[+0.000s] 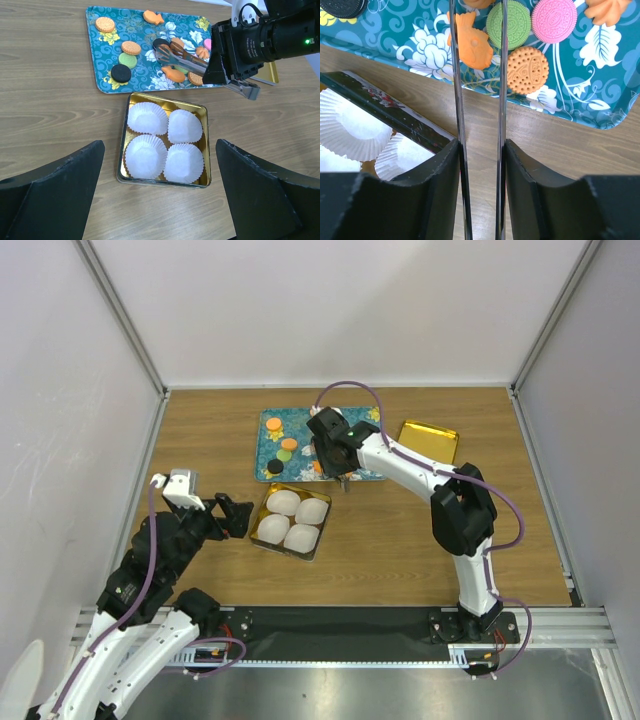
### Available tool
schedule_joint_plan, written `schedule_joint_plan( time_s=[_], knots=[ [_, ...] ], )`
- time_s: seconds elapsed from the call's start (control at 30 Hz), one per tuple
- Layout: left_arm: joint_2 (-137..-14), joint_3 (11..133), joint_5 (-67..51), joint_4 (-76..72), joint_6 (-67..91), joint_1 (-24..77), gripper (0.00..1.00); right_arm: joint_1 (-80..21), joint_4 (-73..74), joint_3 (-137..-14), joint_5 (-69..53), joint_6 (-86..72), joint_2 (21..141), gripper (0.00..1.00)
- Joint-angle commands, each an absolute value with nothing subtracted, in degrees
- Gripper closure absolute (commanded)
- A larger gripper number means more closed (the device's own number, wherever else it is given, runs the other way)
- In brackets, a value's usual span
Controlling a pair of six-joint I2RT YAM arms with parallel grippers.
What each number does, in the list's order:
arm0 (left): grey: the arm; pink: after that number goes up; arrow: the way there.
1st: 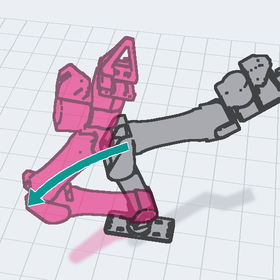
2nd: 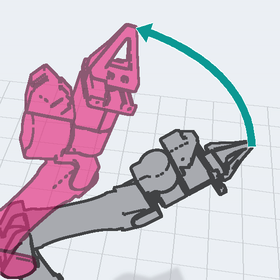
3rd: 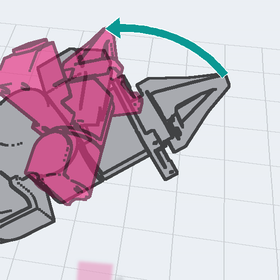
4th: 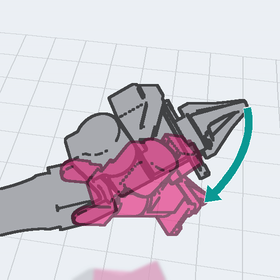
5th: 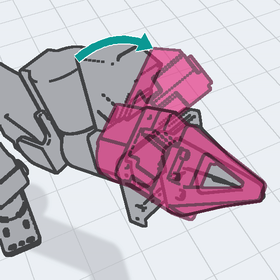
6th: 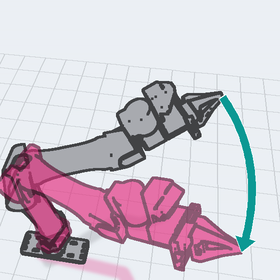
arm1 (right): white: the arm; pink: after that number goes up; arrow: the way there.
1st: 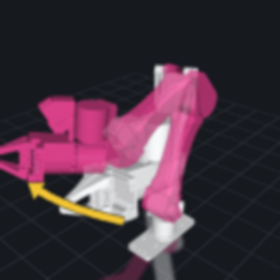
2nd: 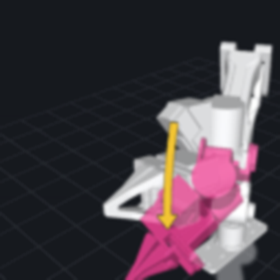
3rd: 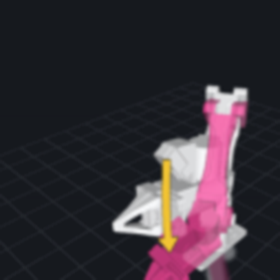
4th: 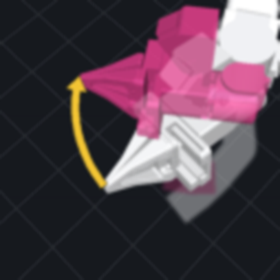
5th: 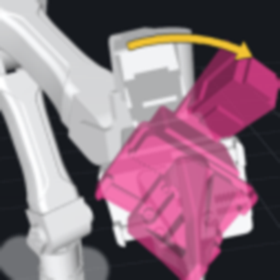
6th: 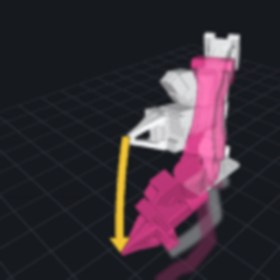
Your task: Pack the cookies
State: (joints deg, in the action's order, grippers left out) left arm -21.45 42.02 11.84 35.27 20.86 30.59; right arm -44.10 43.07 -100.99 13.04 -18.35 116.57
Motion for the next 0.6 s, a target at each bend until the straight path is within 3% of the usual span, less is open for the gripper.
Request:
schedule_joint_plan(
  time_s=[0.0, 0.57],
  knots=[
    [-21.27, 41.92, 12.30, 34.01, 19.86, 30.41, 0.00, -44.39, 43.94, -104.06, 13.62, -18.11, 114.79, 0.69],
    [-21.36, 41.84, 12.39, 34.01, 19.95, 30.41, 0.00, -44.91, 46.06, -104.77, 11.78, -18.02, 106.35, 0.75]
  ],
)
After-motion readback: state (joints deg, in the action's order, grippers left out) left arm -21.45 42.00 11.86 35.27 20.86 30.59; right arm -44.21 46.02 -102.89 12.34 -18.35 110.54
